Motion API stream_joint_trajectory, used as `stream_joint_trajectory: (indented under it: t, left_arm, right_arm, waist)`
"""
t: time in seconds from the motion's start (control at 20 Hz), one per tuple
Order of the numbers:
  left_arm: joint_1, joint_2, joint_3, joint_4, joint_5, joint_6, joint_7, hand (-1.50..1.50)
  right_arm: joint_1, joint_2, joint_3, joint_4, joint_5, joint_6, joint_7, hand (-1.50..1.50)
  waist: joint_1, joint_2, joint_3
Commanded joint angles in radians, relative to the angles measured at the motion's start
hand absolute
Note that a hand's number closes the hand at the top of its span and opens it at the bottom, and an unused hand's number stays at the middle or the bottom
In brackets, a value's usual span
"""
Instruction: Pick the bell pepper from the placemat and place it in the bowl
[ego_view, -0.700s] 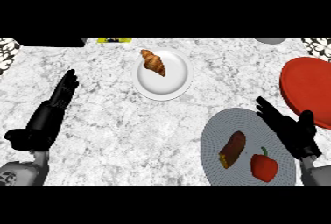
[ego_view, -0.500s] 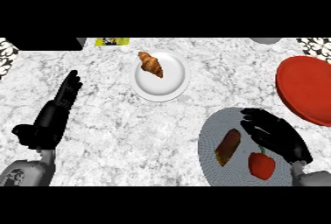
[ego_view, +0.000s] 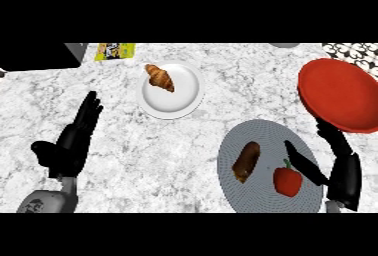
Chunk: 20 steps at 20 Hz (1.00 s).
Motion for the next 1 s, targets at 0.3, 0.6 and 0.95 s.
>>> stream_joint_trajectory:
  t: [0.3,0.6,0.95]
  left_arm:
    - [-0.020,-0.044,-0.047,-0.063,-0.019,0.015,0.060,0.00]
    - [-0.035,-0.044,-0.033,0.005,-0.032,0.005,0.015,0.00]
    - [-0.050,-0.062,-0.030,0.026,-0.023,-0.017,0.003,0.00]
  right_arm:
    - [0.344,0.168,0.149,-0.306,0.514,-0.388,0.068,-1.50]
    - [0.460,0.241,0.087,-0.533,0.781,-0.128,0.400,-1.50]
    - [0.368,0.303,0.040,-0.657,0.882,0.253,0.769,-1.50]
  waist:
    - [0.057,0.015,0.000]
    - [0.064,0.023,-0.003]
    - [0.084,0.025,0.000]
